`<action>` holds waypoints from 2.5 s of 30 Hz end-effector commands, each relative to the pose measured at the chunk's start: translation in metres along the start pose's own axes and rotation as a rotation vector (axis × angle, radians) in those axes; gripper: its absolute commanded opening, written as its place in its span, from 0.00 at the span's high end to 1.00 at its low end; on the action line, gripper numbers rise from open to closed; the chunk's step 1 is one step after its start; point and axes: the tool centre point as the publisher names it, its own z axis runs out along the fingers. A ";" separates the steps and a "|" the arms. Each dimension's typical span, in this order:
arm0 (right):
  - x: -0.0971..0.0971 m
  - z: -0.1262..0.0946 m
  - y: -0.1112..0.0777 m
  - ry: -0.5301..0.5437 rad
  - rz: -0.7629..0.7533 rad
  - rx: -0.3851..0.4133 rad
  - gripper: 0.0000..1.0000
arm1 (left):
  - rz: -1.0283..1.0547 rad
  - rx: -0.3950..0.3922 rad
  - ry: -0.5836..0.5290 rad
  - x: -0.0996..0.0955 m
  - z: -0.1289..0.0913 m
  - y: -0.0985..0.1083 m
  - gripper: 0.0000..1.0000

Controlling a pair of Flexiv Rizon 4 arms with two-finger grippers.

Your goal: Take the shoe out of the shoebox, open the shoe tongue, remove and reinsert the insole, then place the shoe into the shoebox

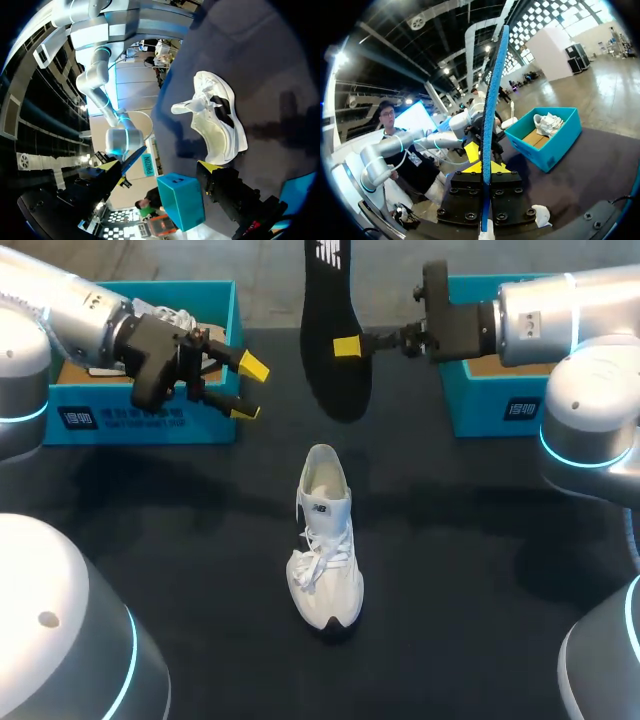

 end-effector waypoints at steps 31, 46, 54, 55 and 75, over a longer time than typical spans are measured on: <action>-0.038 0.021 -0.025 0.069 -0.042 -0.007 1.00 | -0.206 -0.030 0.070 0.071 0.033 0.001 0.00; -0.063 0.024 -0.058 0.051 -0.053 -0.035 1.00 | -0.341 -0.102 0.024 0.072 0.045 -0.003 0.00; -0.075 0.031 -0.077 0.064 -0.039 -0.075 1.00 | -0.353 -0.098 0.018 0.072 0.046 -0.009 0.00; -0.077 0.033 -0.080 0.066 -0.038 -0.076 1.00 | -0.353 -0.097 0.019 0.071 0.046 -0.010 0.00; -0.090 0.056 -0.104 0.100 -0.012 -0.099 1.00 | -0.351 -0.101 0.007 0.068 0.049 -0.016 0.00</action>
